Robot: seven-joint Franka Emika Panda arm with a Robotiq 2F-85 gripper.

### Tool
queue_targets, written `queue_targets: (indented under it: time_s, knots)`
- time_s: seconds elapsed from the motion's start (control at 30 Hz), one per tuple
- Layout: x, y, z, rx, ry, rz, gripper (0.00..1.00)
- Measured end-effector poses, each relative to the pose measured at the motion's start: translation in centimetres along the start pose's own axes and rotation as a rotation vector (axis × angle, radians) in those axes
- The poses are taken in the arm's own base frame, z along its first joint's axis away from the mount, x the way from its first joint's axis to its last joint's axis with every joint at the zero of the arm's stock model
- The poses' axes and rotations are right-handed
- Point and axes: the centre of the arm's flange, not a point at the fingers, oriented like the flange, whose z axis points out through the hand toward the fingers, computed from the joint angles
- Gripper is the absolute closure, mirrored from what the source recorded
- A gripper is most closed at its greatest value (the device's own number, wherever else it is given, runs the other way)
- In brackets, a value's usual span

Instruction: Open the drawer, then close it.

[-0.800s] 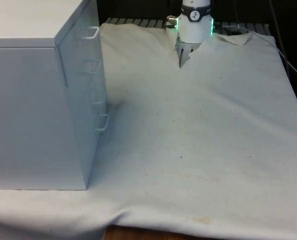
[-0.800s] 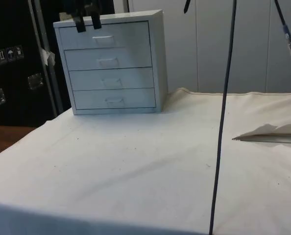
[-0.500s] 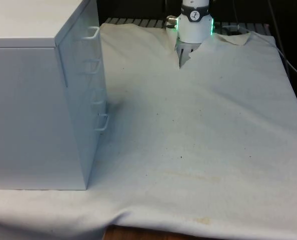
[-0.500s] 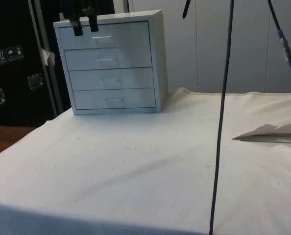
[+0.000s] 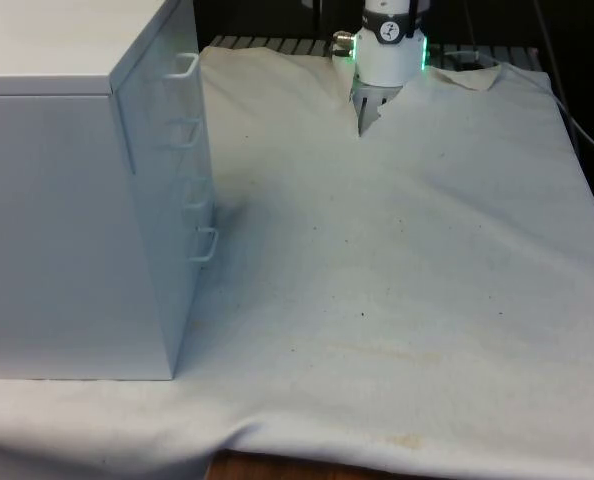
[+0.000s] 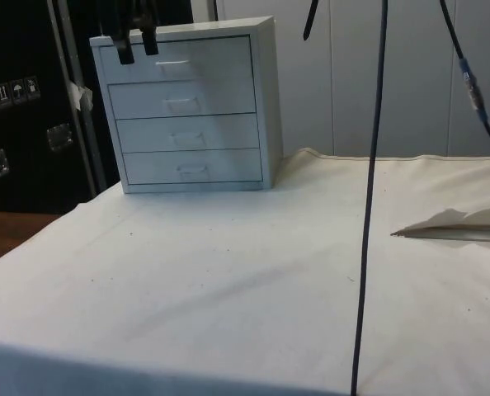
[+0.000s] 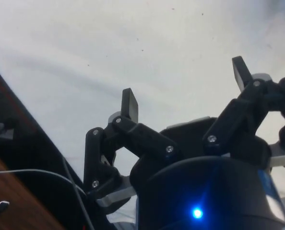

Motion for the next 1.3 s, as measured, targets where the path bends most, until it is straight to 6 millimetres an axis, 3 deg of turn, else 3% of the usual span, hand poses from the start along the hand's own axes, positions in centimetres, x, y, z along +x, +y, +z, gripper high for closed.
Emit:
queue_targets:
  time_s: [1.3]
  knots:
    - [1.0,2.0,1.2,-0.210,0.025,-0.057,0.00]
